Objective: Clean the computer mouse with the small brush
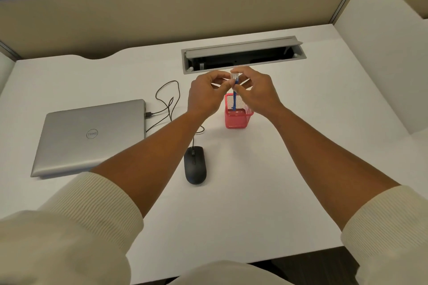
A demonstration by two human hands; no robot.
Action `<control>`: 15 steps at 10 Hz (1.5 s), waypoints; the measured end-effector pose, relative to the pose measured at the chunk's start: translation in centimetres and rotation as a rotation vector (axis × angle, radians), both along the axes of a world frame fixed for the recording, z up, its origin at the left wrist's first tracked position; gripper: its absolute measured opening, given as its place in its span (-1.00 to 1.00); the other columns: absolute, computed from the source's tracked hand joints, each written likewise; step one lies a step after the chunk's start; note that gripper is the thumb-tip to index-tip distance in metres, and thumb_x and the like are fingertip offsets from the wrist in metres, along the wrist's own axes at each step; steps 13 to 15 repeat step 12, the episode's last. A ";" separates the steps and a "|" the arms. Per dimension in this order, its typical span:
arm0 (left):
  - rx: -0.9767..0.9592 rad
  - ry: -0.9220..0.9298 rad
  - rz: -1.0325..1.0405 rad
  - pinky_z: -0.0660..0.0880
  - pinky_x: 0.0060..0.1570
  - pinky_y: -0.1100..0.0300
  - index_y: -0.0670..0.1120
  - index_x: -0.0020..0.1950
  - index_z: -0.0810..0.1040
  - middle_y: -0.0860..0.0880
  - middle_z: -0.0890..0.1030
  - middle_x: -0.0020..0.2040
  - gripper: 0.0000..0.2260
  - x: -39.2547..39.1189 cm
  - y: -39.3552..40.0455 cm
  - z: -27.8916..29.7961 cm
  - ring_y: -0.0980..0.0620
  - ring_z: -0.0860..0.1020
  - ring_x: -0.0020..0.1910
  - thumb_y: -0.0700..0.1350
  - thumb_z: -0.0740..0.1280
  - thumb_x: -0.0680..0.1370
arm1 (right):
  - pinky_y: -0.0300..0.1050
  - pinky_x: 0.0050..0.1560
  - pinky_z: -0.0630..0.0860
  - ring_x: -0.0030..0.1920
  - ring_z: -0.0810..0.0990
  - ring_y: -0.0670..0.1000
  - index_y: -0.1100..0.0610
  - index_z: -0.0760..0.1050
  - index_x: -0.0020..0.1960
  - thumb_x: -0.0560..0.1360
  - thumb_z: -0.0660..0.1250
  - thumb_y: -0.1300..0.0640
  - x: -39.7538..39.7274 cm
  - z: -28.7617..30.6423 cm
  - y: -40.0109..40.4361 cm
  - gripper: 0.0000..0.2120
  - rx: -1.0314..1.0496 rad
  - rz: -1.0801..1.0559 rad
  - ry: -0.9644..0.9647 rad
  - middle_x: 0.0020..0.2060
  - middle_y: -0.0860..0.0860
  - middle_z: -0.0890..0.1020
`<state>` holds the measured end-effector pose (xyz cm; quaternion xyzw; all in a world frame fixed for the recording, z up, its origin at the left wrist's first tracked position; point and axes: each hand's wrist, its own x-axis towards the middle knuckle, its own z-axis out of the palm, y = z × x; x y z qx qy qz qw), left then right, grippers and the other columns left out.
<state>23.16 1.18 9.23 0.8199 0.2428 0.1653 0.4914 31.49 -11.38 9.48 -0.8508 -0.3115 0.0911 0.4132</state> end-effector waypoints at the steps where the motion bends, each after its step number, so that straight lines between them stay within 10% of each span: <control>1: 0.010 0.030 -0.004 0.62 0.02 0.12 -0.05 0.12 0.70 0.02 0.72 -0.04 -0.81 0.3 0.1 -0.9 0.07 0.67 -0.08 0.01 0.45 0.57 | -0.12 -0.04 0.57 0.03 0.67 0.06 0.09 0.54 0.33 0.58 0.40 0.11 0.5 -0.8 0.0 -0.68 -0.039 0.010 0.006 0.12 0.11 0.69; 7: 0.270 0.276 -0.015 0.51 0.00 0.07 0.14 0.01 0.71 0.13 0.61 0.13 -0.84 0.4 -0.6 -5.1 0.08 0.51 0.18 0.17 0.45 0.52 | 0.05 -0.03 0.64 -0.06 0.67 0.14 0.10 0.62 0.10 0.54 0.40 0.13 1.3 -3.6 -0.4 -0.85 -0.399 0.092 0.034 -0.03 0.09 0.71; 15: 0.364 0.188 0.072 0.45 0.17 0.11 0.07 0.32 0.56 0.06 0.55 0.30 -0.73 -0.4 0.3 -4.3 0.04 0.45 0.30 0.01 0.35 0.62 | -0.07 0.11 0.55 0.19 0.58 0.06 0.09 0.45 0.37 0.54 0.42 0.20 0.4 -3.4 0.8 -0.58 -0.195 -0.026 0.005 0.27 0.02 0.62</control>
